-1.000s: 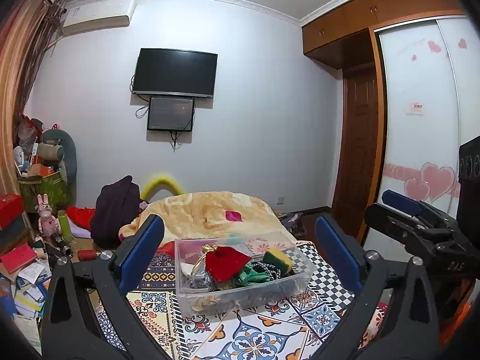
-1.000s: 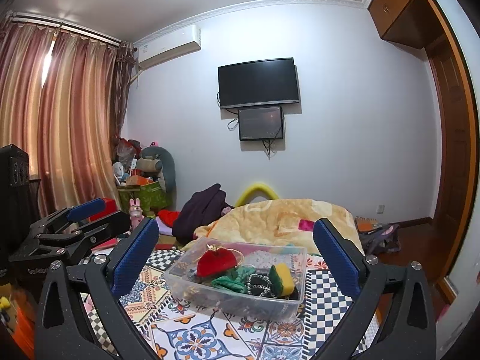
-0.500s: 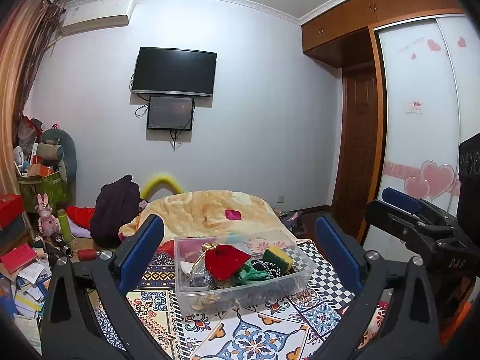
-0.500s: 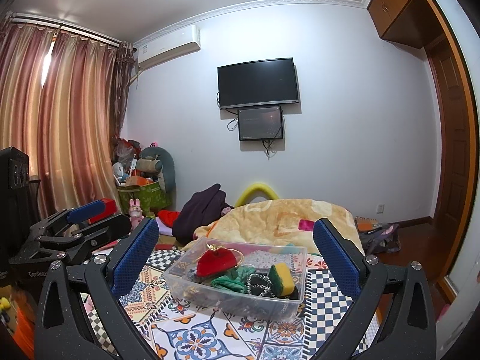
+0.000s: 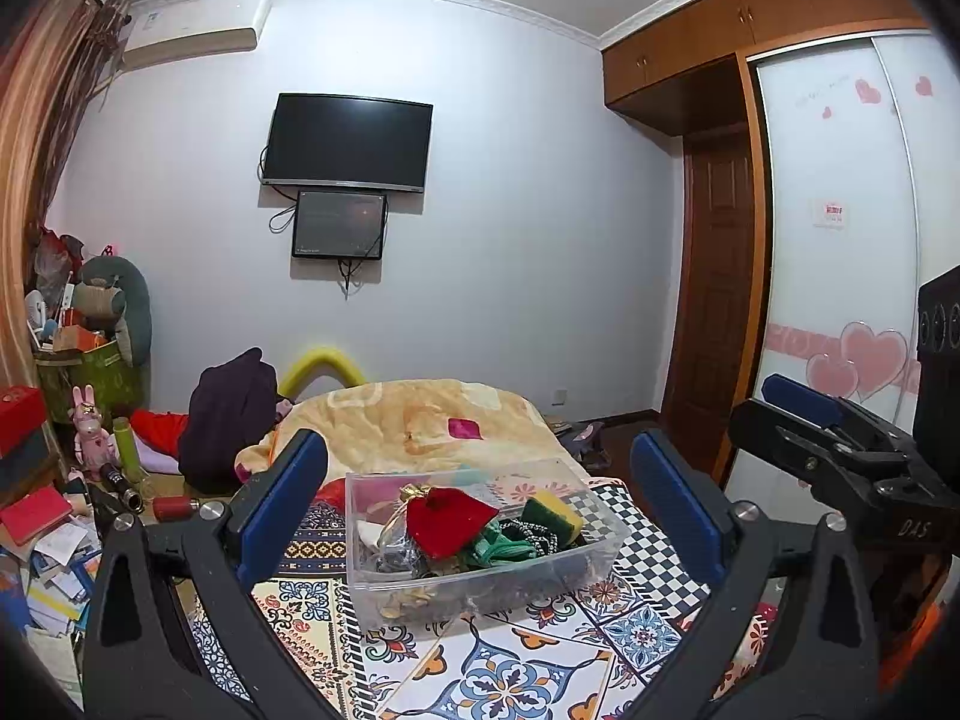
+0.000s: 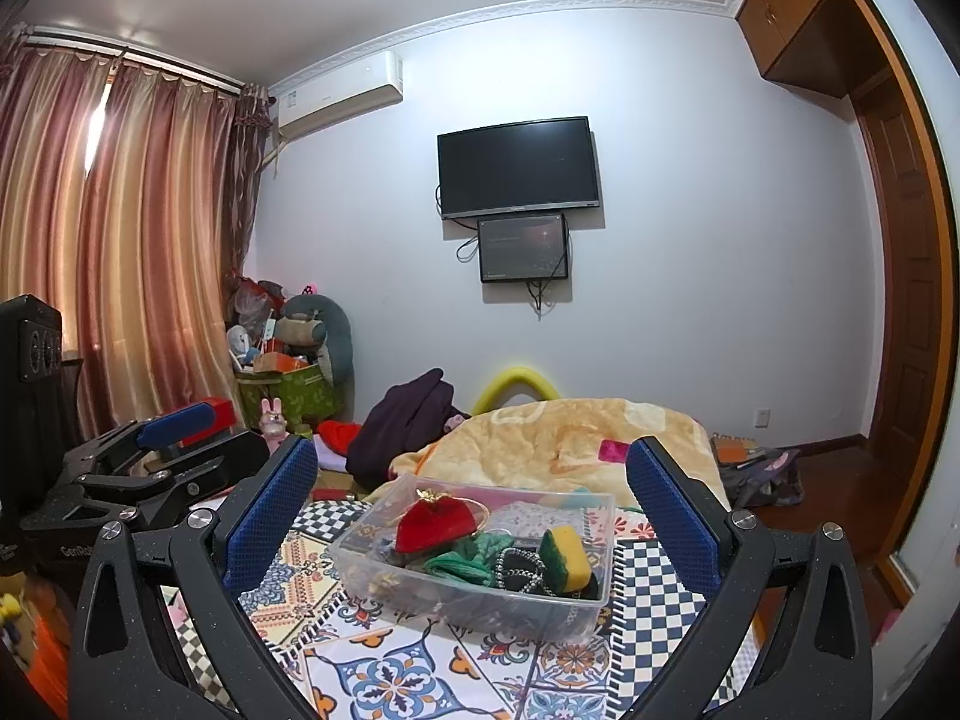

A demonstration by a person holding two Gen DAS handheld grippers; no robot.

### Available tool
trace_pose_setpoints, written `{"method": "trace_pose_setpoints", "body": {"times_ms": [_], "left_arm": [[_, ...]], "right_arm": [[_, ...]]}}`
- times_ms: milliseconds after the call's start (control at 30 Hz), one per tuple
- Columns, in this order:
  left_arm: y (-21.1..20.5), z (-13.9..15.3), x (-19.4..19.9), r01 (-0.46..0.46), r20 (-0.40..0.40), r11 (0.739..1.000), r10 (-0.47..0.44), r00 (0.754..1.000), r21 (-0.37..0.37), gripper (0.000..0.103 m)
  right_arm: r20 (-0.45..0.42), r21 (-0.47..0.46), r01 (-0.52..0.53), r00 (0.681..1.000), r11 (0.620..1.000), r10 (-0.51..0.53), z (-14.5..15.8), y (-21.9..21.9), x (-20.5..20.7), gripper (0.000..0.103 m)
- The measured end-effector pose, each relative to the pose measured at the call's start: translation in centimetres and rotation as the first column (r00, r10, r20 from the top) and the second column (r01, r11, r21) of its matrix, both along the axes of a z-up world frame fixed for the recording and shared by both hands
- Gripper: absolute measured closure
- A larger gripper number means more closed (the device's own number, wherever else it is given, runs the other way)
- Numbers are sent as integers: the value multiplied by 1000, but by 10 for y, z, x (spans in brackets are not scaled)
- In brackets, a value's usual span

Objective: Organize soft objects

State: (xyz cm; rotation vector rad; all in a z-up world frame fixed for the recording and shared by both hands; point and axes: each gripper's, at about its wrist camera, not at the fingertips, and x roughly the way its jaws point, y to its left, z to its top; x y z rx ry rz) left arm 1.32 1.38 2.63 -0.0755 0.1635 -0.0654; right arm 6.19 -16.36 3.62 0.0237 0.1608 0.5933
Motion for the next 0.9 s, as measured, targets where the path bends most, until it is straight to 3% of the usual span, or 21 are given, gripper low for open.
{"method": "trace_pose_setpoints", "body": {"times_ms": [900], "left_arm": [[0, 1, -1, 20, -12, 1000, -20, 1000, -8, 0]], "right_arm": [[-4, -6, 9, 1000, 1000, -9, -1, -3, 1, 0]]}}
